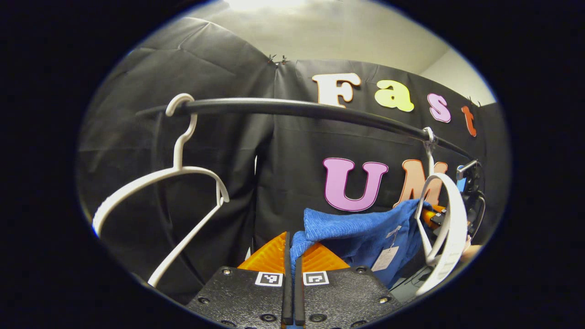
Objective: Grasp the clothes on the hanger with both hands and then place them into the laundry hamper below.
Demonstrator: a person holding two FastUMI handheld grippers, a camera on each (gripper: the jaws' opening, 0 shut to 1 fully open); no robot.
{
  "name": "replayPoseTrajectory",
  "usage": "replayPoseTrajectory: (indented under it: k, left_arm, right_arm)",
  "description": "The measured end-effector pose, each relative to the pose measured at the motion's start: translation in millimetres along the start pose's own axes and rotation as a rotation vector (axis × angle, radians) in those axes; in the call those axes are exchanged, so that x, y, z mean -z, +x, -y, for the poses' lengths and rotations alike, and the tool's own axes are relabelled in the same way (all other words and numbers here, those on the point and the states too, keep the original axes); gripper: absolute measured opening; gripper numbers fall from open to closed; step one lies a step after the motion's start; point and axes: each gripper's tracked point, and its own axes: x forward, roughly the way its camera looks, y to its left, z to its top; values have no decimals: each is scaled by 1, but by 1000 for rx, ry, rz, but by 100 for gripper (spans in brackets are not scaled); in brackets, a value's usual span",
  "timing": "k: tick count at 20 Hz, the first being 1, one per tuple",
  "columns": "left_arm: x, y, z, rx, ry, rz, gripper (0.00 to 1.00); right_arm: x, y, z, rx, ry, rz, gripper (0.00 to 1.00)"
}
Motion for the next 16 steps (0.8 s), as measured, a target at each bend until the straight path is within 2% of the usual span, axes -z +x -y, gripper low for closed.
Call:
replayPoseTrajectory:
  k: [8, 11, 16]
  left_arm:
    - [7, -3, -3, 15, -21, 21, 2]
    - [19, -5, -4, 8, -2, 20, 2]
    - [41, -16, -9, 8, -38, 9, 2]
  right_arm:
    - [16, -16, -9, -15, -21, -32, 8]
    - [24, -23, -11, -14, -19, -46, 8]
    - [44, -39, -12, -21, -2, -89, 8]
